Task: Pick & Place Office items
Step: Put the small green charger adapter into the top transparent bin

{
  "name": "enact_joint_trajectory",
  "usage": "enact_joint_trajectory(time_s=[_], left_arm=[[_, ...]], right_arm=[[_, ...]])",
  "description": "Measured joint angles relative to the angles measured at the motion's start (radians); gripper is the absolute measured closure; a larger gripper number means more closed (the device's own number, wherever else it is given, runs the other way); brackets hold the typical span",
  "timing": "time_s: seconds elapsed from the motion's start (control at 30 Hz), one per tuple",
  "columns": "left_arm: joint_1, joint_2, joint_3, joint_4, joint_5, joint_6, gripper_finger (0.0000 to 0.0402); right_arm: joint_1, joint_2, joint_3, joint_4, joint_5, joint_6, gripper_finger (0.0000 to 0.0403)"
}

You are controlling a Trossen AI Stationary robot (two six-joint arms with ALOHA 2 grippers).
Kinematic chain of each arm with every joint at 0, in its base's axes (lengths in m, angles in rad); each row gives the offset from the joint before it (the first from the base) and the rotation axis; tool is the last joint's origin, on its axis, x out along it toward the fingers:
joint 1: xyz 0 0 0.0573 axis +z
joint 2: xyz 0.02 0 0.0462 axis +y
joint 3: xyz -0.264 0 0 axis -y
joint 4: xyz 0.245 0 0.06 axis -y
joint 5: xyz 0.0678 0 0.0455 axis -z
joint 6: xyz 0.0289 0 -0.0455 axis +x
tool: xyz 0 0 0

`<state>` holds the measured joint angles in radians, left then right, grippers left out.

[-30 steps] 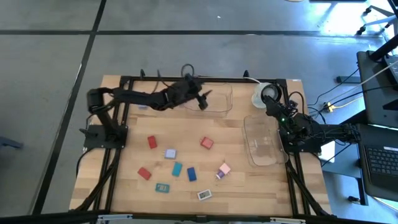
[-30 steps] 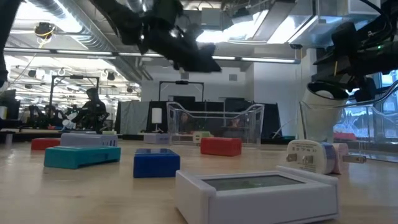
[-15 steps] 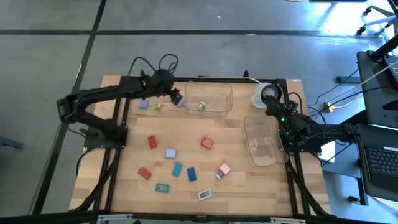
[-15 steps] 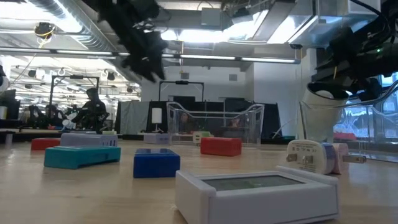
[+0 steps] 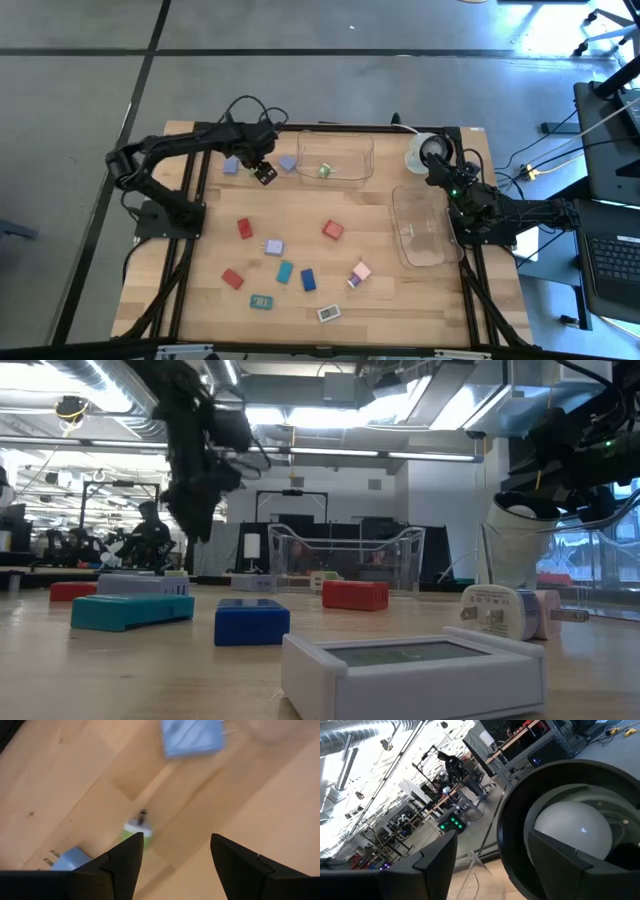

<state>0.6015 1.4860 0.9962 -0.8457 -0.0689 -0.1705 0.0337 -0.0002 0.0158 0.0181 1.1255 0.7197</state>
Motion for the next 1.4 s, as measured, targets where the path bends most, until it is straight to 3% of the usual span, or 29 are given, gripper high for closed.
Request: enact_joint_trajectory(time_s=[0.23, 0.63, 0.87, 1.13, 1.4], left_arm=[[0.029, 0.147, 0.000, 0.001, -0.070, 0.108, 0.0174], [0.085, 0.310, 0.005, -0.004, -0.012, 0.162, 0.0187], [0.083, 0.289, 0.003, 0.007, -0.002, 0.189, 0.0271], [0.081, 0.220, -0.002, 0.028, 0.003, 0.152, 0.0272], [0.025, 0.047, -0.001, 0.211, 0.136, 0.131, 0.0272]], right_arm=[[0.000, 0.000, 0.000, 0.001, -0.007, 0.000, 0.0156], [0.000, 0.000, 0.000, 0.003, -0.019, 0.031, 0.0156], [0.000, 0.000, 0.000, 0.003, -0.015, 0.028, 0.0156], [0.000, 0.000, 0.000, 0.003, -0.015, 0.028, 0.0156], [0.000, 0.000, 0.000, 0.003, -0.015, 0.028, 0.0156]])
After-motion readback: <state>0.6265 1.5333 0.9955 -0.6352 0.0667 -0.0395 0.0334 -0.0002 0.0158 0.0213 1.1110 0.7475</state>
